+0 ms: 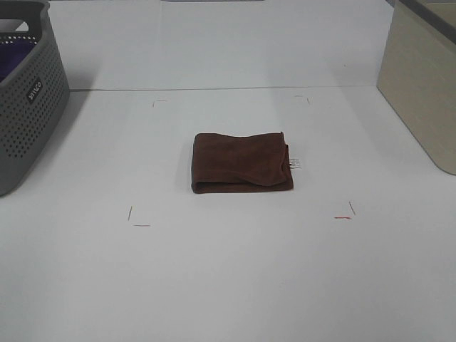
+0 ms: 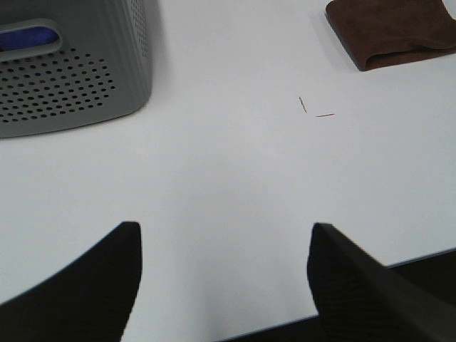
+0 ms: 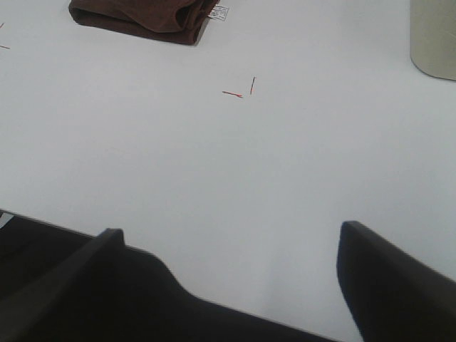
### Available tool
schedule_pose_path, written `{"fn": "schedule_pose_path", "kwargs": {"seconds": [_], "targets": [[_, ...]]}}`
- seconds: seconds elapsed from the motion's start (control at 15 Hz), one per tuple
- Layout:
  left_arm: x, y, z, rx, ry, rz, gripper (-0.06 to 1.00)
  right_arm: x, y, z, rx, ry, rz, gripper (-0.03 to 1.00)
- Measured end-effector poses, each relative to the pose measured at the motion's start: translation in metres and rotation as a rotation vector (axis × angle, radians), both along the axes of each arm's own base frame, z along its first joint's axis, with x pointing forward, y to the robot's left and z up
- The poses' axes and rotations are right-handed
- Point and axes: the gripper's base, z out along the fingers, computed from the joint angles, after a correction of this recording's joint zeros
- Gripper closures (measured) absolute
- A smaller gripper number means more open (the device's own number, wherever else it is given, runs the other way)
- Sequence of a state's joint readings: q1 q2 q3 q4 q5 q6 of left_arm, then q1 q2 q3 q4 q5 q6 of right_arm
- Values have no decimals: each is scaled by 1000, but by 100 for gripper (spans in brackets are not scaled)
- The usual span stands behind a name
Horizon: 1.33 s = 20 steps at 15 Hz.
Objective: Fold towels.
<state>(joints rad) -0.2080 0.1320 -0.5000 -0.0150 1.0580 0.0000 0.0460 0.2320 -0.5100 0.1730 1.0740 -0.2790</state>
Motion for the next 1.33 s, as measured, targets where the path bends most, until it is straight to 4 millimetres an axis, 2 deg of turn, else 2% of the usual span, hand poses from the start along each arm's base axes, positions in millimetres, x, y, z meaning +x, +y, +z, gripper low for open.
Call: {"fn": "schedule_pose_path", "kwargs": {"seconds": [0.4,0.67,0.8,1.33], "targets": [[-3,2,0,-4,-23,98,30,-2,0,0,2,-15,-9,20],[-19,3,1,-16,-128,174,30,-23,-1,1,0,-162,-88,20],[-20,3,1,-15,-135,196,30,-33,0,1,0,-233,-87,20],[-20,3,1,-15,-135,196,30,-35,0,1,13,-238,-31,20]]}}
